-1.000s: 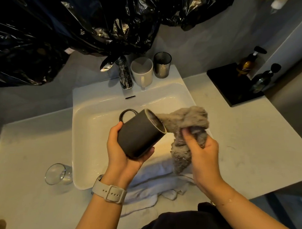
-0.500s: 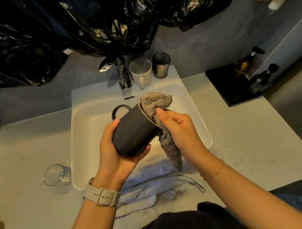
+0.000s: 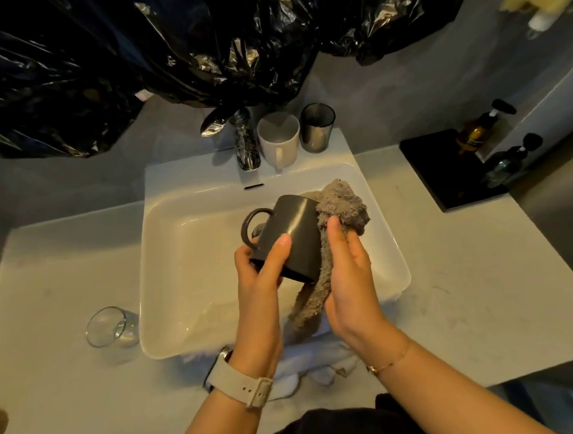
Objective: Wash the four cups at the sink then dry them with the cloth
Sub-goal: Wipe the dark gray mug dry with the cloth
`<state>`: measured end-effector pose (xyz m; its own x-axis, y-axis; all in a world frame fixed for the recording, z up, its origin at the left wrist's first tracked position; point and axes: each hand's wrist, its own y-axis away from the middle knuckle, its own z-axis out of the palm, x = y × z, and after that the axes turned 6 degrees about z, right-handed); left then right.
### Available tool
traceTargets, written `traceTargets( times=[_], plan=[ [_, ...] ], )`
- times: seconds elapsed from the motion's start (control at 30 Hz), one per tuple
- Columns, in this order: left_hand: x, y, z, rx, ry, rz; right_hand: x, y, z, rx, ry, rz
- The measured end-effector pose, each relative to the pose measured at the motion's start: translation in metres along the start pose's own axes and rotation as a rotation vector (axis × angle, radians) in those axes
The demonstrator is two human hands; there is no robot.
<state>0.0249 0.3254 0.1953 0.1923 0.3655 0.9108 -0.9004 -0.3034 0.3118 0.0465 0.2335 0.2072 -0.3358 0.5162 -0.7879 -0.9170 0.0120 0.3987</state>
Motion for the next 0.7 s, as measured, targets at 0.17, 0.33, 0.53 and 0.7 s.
traceTargets(
  times=[0.17, 0.33, 0.53, 0.7],
  plan=[
    [0.021, -0.022, -0.028, -0.194, -0.096, -0.235, -0.016, -0.020, -0.015, -0.141, 0.291, -0.009],
    [0.030, -0.026, -0.023, -0.221, -0.020, -0.401, -0.016, -0.031, -0.018, -0.225, 0.484, 0.054],
    [0.013, -0.019, -0.012, -0.120, 0.212, -0.490, -0.022, -0.042, -0.017, -0.263, 0.690, -0.020],
    [-0.004, -0.021, -0.010, 0.015, 0.181, -0.369, -0.021, -0.026, -0.025, -0.249, 0.867, -0.128]
  ],
)
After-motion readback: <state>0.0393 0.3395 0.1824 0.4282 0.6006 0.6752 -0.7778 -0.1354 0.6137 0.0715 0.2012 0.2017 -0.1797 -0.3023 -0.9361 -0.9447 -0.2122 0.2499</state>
